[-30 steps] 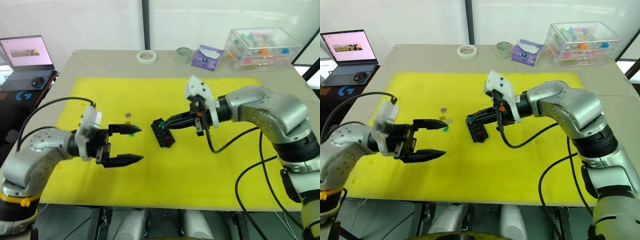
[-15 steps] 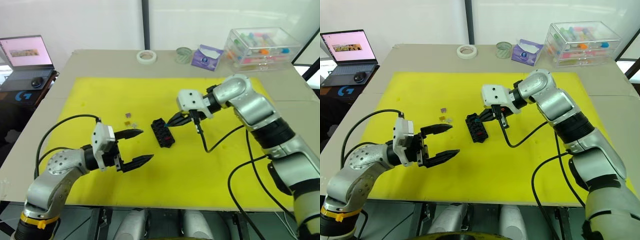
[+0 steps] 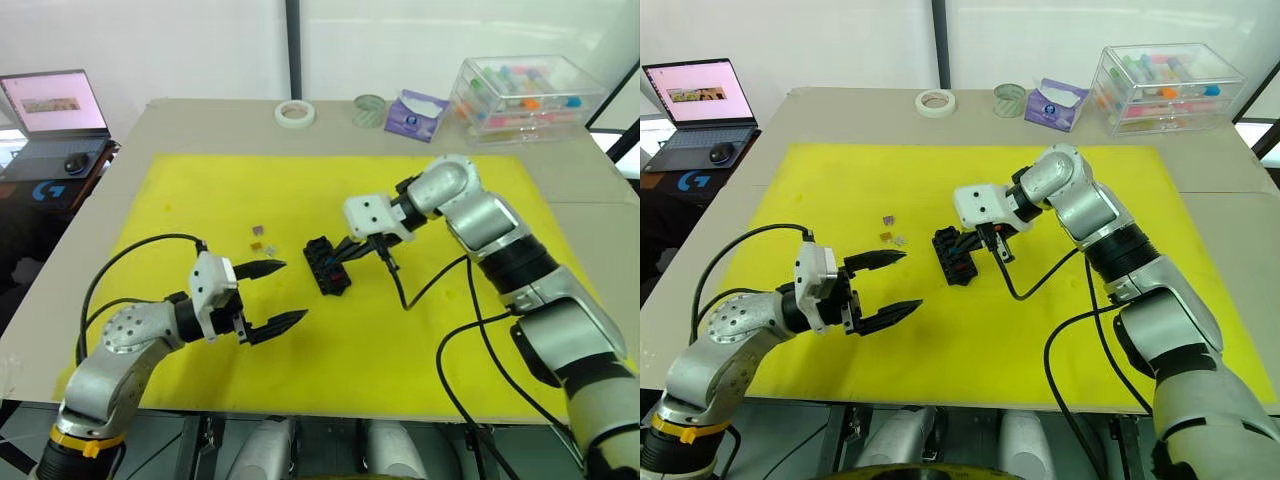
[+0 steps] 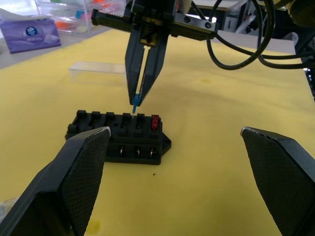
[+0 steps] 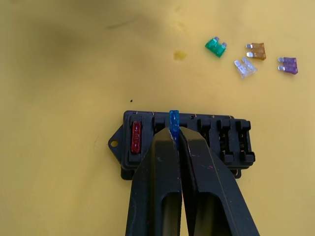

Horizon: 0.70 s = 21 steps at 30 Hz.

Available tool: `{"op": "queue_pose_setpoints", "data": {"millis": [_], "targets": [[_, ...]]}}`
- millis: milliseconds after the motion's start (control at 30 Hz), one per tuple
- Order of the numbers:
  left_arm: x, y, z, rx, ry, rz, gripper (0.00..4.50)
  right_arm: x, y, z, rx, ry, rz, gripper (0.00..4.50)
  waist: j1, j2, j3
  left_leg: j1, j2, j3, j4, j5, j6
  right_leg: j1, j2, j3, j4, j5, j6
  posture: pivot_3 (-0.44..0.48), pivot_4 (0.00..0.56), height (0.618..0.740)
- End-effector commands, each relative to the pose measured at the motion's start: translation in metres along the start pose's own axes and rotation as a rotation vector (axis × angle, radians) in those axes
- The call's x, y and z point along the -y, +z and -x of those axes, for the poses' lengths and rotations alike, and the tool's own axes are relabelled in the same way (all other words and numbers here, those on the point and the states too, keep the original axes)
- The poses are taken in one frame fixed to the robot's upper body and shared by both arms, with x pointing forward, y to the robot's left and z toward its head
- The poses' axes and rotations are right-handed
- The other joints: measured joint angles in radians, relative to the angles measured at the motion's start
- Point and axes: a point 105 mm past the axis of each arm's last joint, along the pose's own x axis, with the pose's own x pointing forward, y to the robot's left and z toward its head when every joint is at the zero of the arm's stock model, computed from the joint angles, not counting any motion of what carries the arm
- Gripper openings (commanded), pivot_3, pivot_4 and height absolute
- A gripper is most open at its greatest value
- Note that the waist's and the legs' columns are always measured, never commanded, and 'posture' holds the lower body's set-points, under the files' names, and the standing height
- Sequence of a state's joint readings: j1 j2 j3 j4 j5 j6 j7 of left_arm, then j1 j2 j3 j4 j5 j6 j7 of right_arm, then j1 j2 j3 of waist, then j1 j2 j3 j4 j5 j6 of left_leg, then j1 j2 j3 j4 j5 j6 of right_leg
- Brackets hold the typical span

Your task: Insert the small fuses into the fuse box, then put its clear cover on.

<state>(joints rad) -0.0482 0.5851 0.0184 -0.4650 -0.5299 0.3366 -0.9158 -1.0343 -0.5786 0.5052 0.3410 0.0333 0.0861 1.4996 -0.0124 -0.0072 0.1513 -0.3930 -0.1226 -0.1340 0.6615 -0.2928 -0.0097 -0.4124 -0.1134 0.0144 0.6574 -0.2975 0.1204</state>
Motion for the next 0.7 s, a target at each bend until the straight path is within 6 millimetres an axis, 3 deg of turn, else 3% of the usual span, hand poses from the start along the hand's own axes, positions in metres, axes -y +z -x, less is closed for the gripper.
{"op": "queue_pose_setpoints", "data": {"millis": [33,700], "targets": [[-0.0028,0.008,-0.0029,0.017,-0.005,-0.044,4.49,0.0041,0.0091,0.0059,0.0,-0.008,0.041,0.0,0.0,0.0,0.0,0.0,0.0,0.0,0.0,0.0,0.0,0.0,0.0,0.0,0.0,0.0,0.0,0.0,0.15,0.74],[-0.0019,0.0154,-0.0107,0.023,-0.019,-0.049,4.49,0.0034,0.004,0.0017,-0.037,0.014,0.051,0.0,-0.001,0.0,0.0,0.0,0.0,0.0,0.0,0.0,0.0,0.0,0.0,0.0,0.0,0.0,0.0,0.0,0.15,0.74]]}}
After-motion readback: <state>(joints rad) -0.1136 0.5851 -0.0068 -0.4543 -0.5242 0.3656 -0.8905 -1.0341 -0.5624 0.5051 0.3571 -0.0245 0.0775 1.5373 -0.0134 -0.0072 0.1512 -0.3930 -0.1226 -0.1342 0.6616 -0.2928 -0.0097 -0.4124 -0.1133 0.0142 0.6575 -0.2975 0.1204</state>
